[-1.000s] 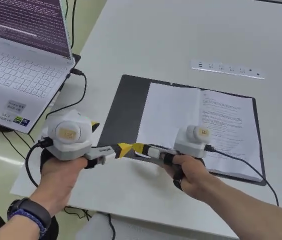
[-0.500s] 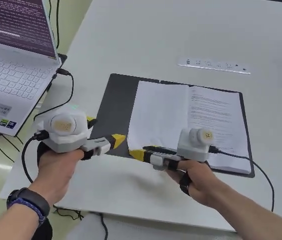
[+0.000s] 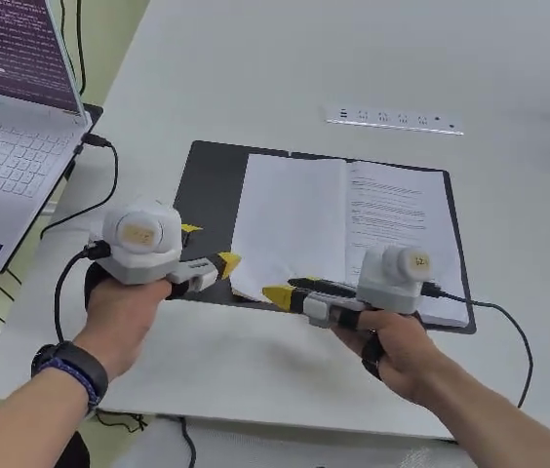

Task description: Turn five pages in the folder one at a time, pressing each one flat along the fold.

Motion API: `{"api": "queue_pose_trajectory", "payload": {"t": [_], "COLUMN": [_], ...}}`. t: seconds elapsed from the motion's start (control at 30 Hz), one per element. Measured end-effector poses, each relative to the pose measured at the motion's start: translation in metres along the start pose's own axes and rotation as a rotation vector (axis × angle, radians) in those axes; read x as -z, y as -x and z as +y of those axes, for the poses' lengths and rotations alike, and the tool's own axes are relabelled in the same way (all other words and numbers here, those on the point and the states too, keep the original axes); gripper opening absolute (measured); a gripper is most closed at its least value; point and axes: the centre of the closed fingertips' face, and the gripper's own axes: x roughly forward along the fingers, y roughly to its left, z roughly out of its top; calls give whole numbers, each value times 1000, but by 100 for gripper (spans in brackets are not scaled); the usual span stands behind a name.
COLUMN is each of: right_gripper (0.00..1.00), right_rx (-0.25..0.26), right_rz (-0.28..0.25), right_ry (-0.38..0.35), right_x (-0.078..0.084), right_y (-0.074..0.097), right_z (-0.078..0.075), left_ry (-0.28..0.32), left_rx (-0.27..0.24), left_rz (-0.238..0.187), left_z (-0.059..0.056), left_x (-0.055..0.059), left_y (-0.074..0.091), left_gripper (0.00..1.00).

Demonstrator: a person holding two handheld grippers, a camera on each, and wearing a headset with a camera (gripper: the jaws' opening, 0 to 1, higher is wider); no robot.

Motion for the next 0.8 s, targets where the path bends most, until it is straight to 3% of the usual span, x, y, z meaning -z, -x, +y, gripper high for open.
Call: {"api": "queue_pose_trajectory", "payload": {"t": [0.1, 0.2, 0.37, 0.5, 0.8], "right_gripper": [38, 37, 36, 35, 34], "right_rx": [9, 16, 32, 42, 57], "right_rz": [-12, -17, -15, -19, -21], "right_ry": [-10, -13, -14, -21, -33], "right_x": [-2, -2, -1, -1, 0], "right_y": [4, 8, 13, 18, 20], "right_z": [-3, -5, -11, -16, -22], "left_ry": [-11, -19, 6, 16, 32], "left_rx": [21, 3, 23, 34, 29], "left_rz": [23, 72, 90, 98, 112], "left_z": [-6, -4, -4, -9, -8], "left_x": [7, 20, 36, 42, 55], "left_y": [-10, -18, -35, -37, -44], "left_gripper": [29, 28, 24, 22, 13]}}
